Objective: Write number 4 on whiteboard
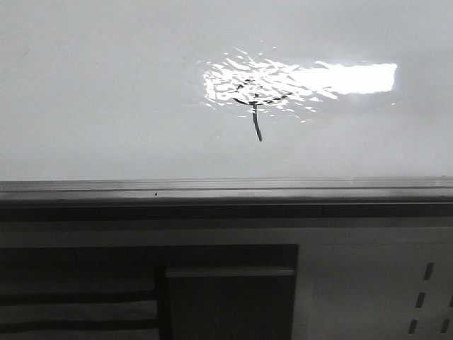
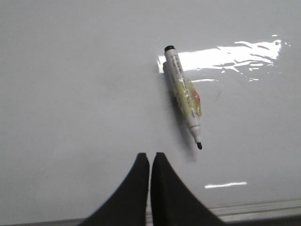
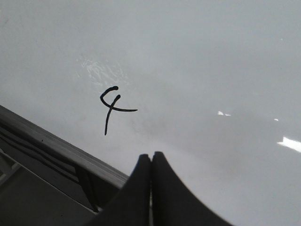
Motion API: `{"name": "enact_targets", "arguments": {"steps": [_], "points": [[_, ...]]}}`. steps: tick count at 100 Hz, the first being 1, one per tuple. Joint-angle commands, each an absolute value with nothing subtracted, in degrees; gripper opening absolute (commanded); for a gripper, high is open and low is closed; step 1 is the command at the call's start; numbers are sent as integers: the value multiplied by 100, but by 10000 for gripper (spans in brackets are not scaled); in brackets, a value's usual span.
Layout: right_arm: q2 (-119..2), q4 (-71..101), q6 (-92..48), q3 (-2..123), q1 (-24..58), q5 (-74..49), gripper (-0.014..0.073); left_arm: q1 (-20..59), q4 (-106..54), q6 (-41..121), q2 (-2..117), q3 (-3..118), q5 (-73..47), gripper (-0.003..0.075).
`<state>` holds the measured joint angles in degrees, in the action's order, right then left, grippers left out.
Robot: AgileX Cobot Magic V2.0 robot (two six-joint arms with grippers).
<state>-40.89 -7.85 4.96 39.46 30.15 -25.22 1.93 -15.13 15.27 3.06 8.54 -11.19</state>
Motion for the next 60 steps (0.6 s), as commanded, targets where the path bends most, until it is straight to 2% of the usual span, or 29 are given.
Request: {"name": "enact_targets", "arguments": {"steps": [1,8,29,60], "points": [[-4108,-891,477,4082,2979,-2137,-67,177,-731,465,158,744,-497,-20],[-4108,-891,477,4082,2979,-2137,-67,177,-92,-173,74,526,-367,-20],[-4108,-891,477,4082,2979,-2151,-67,177,-90,-189,64,-164,916,-20],[-4108,-891,477,4082,2979,-2163,-67,177,-90,-189,30,-131,603,-20]]}}
